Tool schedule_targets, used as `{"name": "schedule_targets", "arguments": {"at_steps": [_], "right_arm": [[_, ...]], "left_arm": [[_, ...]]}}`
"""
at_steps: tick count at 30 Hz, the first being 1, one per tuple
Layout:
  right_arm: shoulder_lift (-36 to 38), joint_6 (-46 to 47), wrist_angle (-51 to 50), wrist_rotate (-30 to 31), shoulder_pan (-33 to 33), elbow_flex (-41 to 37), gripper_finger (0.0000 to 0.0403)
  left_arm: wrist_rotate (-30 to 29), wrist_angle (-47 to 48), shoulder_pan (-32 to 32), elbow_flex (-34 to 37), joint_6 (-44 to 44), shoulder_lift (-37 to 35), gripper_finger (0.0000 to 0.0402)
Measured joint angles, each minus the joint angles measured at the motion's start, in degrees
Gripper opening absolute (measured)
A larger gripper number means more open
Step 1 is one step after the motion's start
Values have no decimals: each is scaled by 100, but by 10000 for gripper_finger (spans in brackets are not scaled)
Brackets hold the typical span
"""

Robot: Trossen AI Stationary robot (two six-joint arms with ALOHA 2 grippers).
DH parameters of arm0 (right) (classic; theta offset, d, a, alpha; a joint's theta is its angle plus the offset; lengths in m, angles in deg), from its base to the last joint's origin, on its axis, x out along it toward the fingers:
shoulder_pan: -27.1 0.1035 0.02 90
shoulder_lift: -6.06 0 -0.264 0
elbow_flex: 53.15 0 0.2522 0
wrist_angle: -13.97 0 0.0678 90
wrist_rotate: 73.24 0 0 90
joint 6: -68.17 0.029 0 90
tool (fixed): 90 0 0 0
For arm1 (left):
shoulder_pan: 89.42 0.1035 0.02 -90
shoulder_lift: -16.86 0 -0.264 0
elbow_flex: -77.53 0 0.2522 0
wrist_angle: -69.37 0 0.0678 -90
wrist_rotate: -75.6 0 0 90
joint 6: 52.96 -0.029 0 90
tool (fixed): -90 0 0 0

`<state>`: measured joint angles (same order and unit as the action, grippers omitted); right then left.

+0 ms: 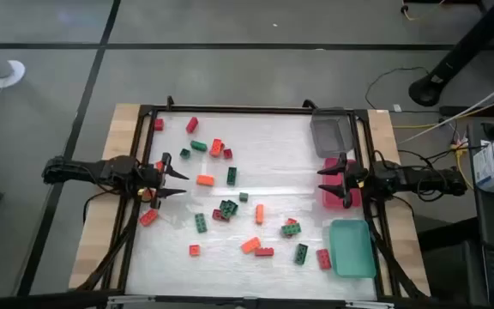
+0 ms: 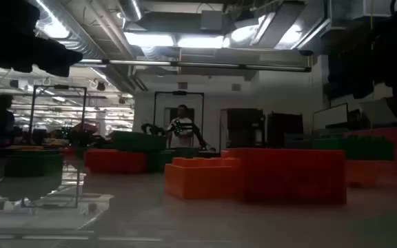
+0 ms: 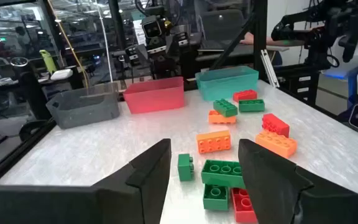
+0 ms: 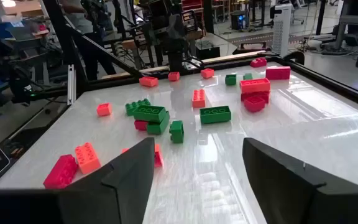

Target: Sort blocks

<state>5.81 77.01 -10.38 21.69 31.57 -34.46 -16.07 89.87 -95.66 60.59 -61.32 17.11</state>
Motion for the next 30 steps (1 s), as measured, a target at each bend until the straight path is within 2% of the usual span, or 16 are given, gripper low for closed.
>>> {"name": "schedule_targets", "arguments": {"at_steps": [27,30], "right_arm": [[2,2,0,2,0,0,244],[2,1,1,2,-2,-1,244]], "left_arm": [[2,0,2,2,2,0,178],[0,0,1,2,-320,0,178]]}}
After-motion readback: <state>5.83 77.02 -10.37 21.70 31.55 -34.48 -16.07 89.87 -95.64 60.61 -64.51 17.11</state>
